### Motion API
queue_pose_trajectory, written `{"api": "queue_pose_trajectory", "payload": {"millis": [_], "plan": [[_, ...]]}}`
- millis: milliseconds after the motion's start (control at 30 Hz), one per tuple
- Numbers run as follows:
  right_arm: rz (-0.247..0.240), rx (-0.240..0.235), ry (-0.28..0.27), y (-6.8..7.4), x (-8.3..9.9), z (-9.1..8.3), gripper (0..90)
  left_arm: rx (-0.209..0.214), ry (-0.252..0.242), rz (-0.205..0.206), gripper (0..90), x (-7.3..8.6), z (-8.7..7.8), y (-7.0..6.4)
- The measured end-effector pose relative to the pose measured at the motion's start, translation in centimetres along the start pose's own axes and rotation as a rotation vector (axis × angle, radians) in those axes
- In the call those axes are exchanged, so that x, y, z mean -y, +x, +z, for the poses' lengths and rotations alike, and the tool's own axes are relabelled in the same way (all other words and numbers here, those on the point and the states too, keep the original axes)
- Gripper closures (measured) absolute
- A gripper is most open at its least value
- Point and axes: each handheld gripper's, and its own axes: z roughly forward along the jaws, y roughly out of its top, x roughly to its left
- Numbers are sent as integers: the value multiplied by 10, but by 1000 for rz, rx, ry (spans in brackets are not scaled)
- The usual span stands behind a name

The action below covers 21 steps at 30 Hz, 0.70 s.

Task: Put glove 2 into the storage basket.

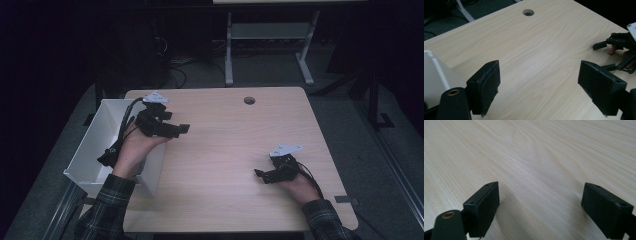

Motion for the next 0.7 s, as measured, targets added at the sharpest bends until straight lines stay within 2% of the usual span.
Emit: {"api": "queue_pose_trajectory", "payload": {"millis": [367, 700], "plan": [[0, 0, 0, 0, 0, 0, 147, 42, -1, 33, 176, 7, 25, -29], [-1, 0, 0, 0, 0, 0, 147, 63, 12, 59, 177, 26, 50, -47]]}}
